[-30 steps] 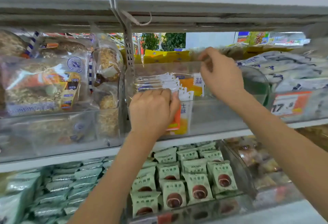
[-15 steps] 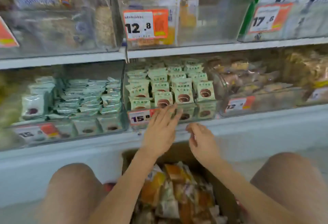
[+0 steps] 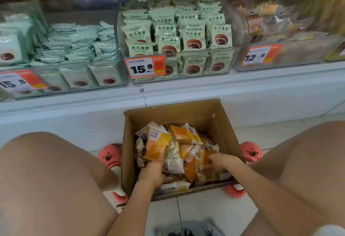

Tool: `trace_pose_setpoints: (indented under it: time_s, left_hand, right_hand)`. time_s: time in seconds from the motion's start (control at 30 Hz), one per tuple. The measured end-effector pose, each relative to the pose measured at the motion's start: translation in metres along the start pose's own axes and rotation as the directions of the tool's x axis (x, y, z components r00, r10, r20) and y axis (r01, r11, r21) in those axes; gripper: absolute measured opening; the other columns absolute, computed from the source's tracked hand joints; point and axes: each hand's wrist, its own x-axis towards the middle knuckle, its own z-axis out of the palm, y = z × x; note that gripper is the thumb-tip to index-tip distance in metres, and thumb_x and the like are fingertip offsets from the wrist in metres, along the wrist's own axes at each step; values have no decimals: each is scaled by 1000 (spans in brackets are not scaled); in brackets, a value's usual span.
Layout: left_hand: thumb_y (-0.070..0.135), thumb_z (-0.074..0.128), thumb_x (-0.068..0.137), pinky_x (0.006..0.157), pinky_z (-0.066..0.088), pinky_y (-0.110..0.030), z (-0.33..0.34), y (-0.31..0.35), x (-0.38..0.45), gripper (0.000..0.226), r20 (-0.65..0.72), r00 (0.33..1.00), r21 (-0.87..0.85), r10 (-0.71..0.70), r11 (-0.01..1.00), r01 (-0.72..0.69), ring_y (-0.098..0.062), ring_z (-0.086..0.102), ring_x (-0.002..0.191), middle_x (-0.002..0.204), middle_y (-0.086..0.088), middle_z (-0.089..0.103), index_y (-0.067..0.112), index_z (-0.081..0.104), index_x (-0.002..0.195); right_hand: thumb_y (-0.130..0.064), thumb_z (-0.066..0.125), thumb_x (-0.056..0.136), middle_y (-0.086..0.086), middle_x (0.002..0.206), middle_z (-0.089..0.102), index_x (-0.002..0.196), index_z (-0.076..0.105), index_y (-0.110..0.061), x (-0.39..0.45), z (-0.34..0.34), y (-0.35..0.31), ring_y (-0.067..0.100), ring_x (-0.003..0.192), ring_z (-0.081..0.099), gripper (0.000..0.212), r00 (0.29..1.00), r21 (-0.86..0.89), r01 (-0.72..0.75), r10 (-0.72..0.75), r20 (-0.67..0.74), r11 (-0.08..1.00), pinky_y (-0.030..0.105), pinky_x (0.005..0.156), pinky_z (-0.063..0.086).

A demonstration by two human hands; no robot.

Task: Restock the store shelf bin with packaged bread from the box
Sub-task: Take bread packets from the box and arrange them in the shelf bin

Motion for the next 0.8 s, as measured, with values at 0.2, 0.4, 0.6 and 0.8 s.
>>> trace_pose_setpoints:
  time_s: [0.2, 0.4, 0.6, 0.8]
  left_hand:
    - [18, 47, 91, 74, 49, -36, -3, -7, -8, 25, 16, 999, -108, -42, 993, 44, -31, 58, 96, 111, -12, 61, 16, 58, 113]
    - [20, 46, 94, 81, 52, -38, -2, -7, -12, 24, 45, 998, -89, -52, 995, 56, -29, 58, 100, 113, -9, 60, 14, 60, 112]
    - [18, 44, 95, 83, 51, -37, -5, -7, -17, 24, 41, 998, -84, -42, 995, 45, -28, 58, 100, 113, -8, 61, 14, 61, 112]
    - [18, 45, 94, 84, 51, -37, -4, -8, -16, 26, 27, 999, -82, -42, 996, 44, -28, 58, 102, 116, -9, 60, 14, 61, 115]
  right_hand:
    - [-40, 65, 85, 9, 138, 48, 136, 44, -10, 8, 14, -3, 27, 122, 49, 63, 986, -55, -68, 76, 151, 996, 36, 100, 43]
    - [-7, 53, 92, 11, 127, 55, 122, 52, -7, 10, 19, 2, 25, 110, 55, 30, 1000, -220, 13, -12, 5, 975, 35, 93, 46]
    - [-19, 51, 96, 7, 131, 53, 125, 53, -13, 11, 27, 5, 23, 120, 51, 30, 996, -482, -42, 2, -84, 875, 33, 95, 42]
    - [-23, 50, 94, 5, 124, 58, 118, 58, -16, 10, 25, 10, 23, 115, 53, 26, 988, -578, -29, -64, -140, 816, 34, 96, 39]
